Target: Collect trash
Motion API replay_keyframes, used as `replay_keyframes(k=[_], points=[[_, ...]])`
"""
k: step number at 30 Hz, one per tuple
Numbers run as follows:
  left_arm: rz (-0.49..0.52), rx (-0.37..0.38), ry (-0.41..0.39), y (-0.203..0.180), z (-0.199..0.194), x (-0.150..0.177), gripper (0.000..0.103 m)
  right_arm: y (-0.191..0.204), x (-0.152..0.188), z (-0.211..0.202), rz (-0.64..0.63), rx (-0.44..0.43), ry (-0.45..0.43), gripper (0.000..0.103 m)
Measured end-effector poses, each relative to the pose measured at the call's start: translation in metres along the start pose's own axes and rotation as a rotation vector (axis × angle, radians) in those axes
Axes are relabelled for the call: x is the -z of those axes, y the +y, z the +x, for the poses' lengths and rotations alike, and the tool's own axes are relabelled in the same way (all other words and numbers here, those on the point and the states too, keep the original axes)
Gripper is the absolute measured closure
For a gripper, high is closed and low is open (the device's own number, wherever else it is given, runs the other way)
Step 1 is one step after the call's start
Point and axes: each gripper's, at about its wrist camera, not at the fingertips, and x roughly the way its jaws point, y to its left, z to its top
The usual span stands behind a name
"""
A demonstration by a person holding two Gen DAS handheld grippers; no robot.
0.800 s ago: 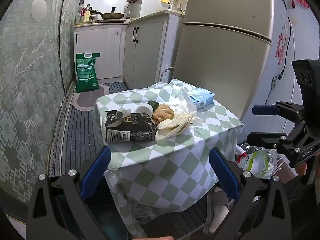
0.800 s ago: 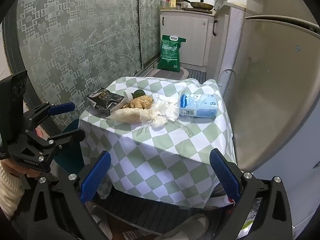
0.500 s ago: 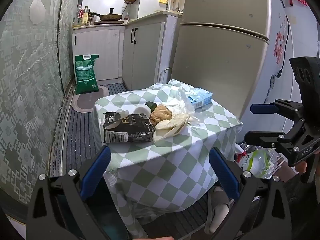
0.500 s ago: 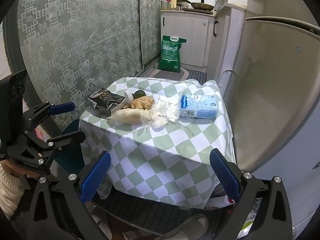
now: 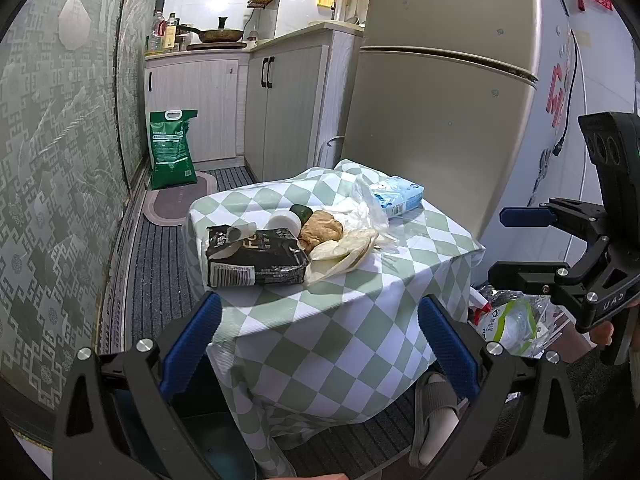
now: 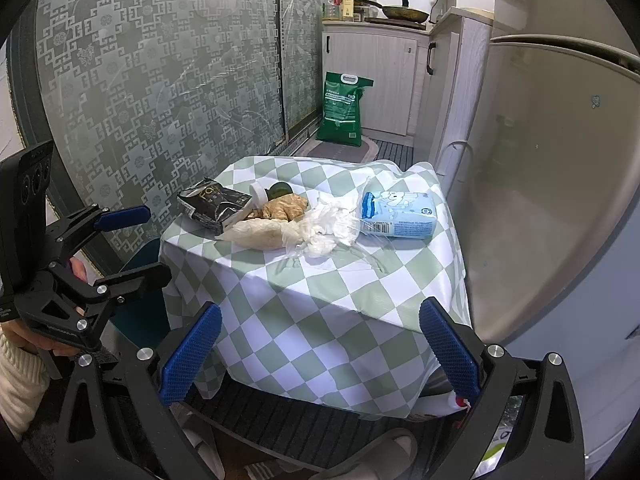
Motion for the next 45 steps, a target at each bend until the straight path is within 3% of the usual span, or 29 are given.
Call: replay_keyframes(k=[45], points=[[0.008,0.013,-0.004,-0.0038,-0.0029,-0.0014,0.003,0.0014,0.001,-0.0007,0.0,-0.003,-0.001,0.003]])
